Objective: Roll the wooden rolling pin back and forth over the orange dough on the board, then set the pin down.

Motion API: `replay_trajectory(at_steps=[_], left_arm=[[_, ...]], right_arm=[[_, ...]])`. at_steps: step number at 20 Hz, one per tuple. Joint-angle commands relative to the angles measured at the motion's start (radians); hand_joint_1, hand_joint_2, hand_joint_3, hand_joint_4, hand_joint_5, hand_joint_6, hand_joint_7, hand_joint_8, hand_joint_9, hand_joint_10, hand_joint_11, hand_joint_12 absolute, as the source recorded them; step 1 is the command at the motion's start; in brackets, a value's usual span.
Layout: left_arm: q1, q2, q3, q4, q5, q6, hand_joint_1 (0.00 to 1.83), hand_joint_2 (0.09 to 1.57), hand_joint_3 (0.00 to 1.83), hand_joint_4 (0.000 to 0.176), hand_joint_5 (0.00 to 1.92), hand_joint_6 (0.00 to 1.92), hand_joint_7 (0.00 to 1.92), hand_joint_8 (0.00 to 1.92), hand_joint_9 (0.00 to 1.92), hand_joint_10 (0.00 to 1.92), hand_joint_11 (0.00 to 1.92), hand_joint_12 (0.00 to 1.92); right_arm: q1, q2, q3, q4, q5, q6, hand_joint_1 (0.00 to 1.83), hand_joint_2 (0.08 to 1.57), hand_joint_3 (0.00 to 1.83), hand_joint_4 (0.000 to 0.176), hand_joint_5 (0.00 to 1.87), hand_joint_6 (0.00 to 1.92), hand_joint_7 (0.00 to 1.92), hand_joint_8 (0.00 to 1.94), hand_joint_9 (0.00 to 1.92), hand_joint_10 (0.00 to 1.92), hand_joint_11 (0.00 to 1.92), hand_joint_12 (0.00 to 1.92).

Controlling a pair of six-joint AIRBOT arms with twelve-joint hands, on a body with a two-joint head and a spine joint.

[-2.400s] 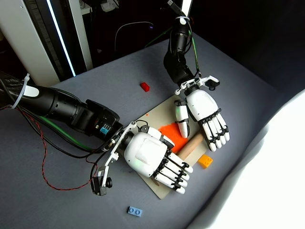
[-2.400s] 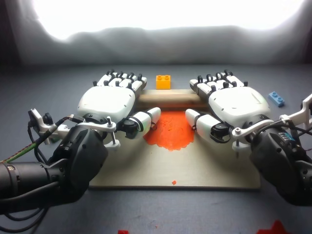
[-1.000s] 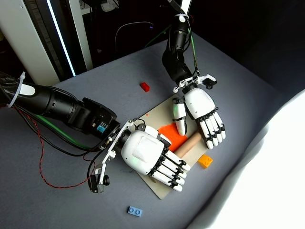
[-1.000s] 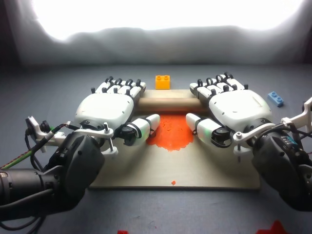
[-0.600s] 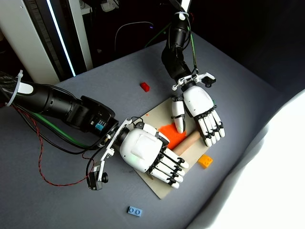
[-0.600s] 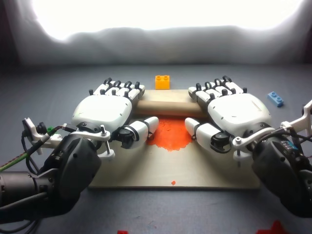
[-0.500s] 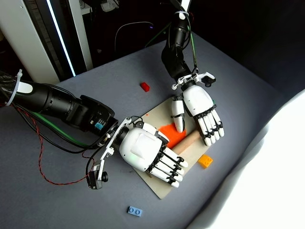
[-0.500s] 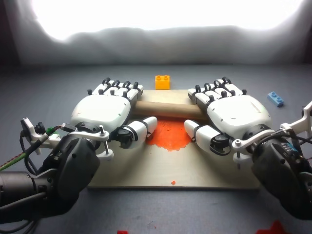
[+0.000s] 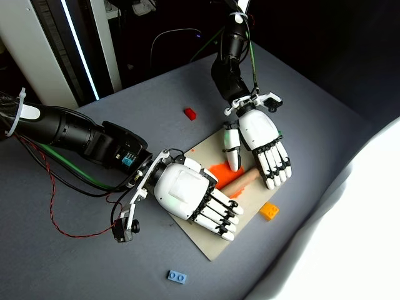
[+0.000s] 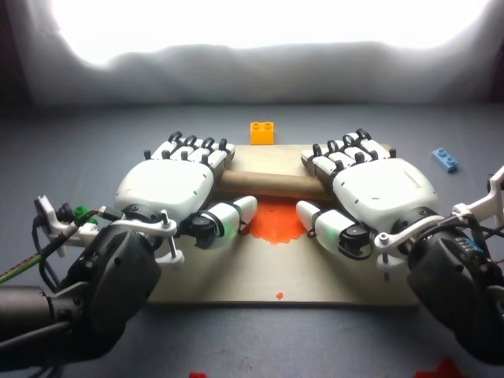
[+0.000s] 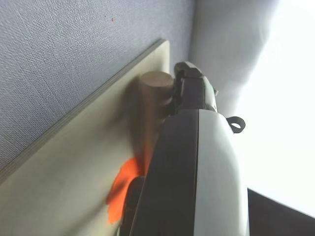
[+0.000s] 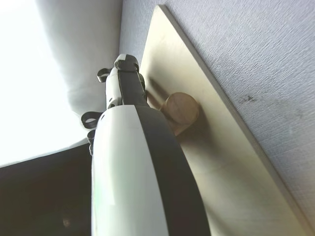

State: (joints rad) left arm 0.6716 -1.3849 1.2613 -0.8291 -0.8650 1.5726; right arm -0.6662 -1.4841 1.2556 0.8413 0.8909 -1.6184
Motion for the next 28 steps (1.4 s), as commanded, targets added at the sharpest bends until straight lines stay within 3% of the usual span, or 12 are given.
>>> replay_trajectory(at_steps=[1, 7, 10, 16, 22, 26, 28], left_arm=[[0.005, 0.01, -0.003, 0.042, -0.098, -0.001, 0.0, 1.43, 0.0, 0.0, 0.16, 0.0, 0.2, 0.0, 0.15, 0.0, 0.0, 0.37], [0.027, 0.016, -0.027, 0.053, -0.135, -0.013, 0.0, 1.42, 0.0, 0.0, 0.13, 0.0, 0.18, 0.0, 0.15, 0.01, 0.0, 0.32], [0.035, 0.023, -0.042, 0.054, -0.148, -0.013, 0.0, 1.43, 0.0, 0.0, 0.16, 0.01, 0.19, 0.0, 0.14, 0.0, 0.0, 0.34], [0.054, 0.049, -0.079, 0.054, -0.175, -0.013, 0.0, 1.42, 0.0, 0.0, 0.18, 0.0, 0.22, 0.0, 0.17, 0.0, 0.0, 0.4], [0.071, 0.07, -0.115, 0.058, -0.195, -0.013, 0.0, 1.43, 0.0, 0.0, 0.17, 0.0, 0.19, 0.0, 0.13, 0.0, 0.0, 0.18], [0.079, 0.087, -0.136, 0.066, -0.198, -0.013, 0.0, 1.43, 0.0, 0.0, 0.2, 0.01, 0.21, 0.0, 0.17, 0.01, 0.0, 0.33], [0.083, 0.095, -0.146, 0.067, -0.201, -0.013, 0.0, 1.43, 0.0, 0.0, 0.2, 0.01, 0.22, 0.01, 0.17, 0.01, 0.0, 0.33]], right_arm=[[-0.006, 0.008, -0.009, -0.046, 0.087, -0.009, 0.0, 1.47, 0.0, 0.0, 0.25, 0.01, 0.25, 0.01, 0.19, 0.02, 0.0, 0.21], [-0.007, 0.015, -0.041, -0.046, 0.101, -0.025, 0.0, 1.48, 0.0, 0.0, 0.23, 0.01, 0.24, 0.0, 0.19, 0.01, 0.0, 0.26], [-0.011, 0.016, -0.048, -0.046, 0.102, -0.031, 0.0, 1.47, 0.0, 0.0, 0.23, 0.0, 0.23, 0.0, 0.18, 0.0, 0.0, 0.15], [-0.017, 0.018, -0.064, -0.046, 0.105, -0.045, 0.0, 1.47, 0.0, 0.0, 0.25, 0.01, 0.24, 0.0, 0.18, 0.0, 0.0, 0.22], [-0.022, 0.02, -0.082, -0.046, 0.104, -0.056, 0.0, 1.5, 0.01, 0.0, 0.25, 0.0, 0.25, 0.01, 0.18, 0.01, 0.0, 0.33], [-0.023, 0.023, -0.095, -0.046, 0.104, -0.058, 0.0, 1.48, 0.0, 0.0, 0.23, 0.01, 0.22, 0.0, 0.16, 0.0, 0.0, 0.26], [-0.026, 0.025, -0.101, -0.046, 0.104, -0.061, 0.0, 1.48, 0.0, 0.0, 0.25, 0.01, 0.23, 0.0, 0.18, 0.01, 0.0, 0.34]])
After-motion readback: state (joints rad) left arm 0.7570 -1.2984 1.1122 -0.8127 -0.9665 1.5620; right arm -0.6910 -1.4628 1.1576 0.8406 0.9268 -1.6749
